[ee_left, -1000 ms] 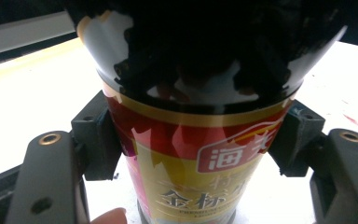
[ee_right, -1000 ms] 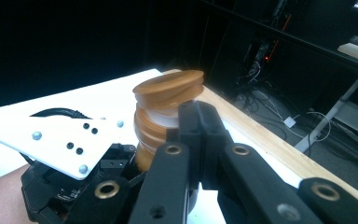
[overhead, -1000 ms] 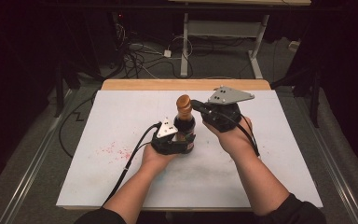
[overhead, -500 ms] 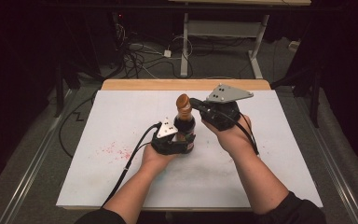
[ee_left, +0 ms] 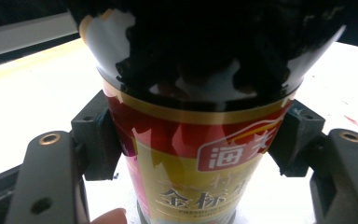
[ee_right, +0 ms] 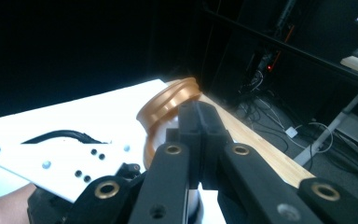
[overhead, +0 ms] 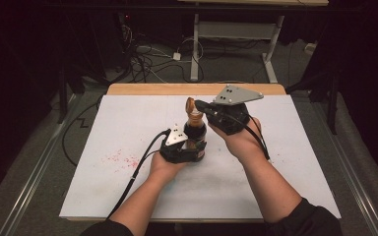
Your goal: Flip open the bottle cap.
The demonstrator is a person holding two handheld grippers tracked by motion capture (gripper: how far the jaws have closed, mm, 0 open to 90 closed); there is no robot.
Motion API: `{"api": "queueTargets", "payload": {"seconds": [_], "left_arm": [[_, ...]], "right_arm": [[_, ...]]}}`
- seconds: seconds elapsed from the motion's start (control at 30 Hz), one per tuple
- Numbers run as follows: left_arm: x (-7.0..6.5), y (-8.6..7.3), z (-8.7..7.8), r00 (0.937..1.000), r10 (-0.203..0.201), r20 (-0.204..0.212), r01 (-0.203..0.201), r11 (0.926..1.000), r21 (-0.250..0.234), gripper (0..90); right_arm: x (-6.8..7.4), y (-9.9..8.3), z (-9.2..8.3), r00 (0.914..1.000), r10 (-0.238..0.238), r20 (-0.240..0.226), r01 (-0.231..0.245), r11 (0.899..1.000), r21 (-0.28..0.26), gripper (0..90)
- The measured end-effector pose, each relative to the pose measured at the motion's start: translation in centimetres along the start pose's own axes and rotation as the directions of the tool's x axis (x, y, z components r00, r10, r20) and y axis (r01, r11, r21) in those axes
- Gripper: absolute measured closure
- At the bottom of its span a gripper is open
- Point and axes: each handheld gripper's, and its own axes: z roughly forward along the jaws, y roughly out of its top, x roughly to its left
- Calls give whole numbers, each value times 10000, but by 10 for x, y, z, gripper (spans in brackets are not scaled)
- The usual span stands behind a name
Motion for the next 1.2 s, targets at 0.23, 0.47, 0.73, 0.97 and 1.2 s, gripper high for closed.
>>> {"api": "queueTargets", "payload": {"seconds": [0.23,0.47,0.73,0.97,1.2], "left_arm": [[0,0,0,10000,-31,11,31,10000,-25,287],[0,0,0,10000,-34,7,34,10000,-35,287],[0,0,0,10000,-71,27,71,10000,-40,285],[1,0,0,9999,-100,51,100,9999,-13,283],[1,0,0,9999,-122,59,122,9999,-25,281]], "right_arm": [[15,10,11,9989,-285,-378,281,9995,-105,900],[10,10,4,9994,-129,-309,123,9997,-203,900],[-4,0,-8,9998,179,23,-178,9996,-201,900],[-21,-21,-18,9973,651,354,-652,9979,10,900],[-28,-42,-21,9941,956,511,-965,9952,153,900]]}}
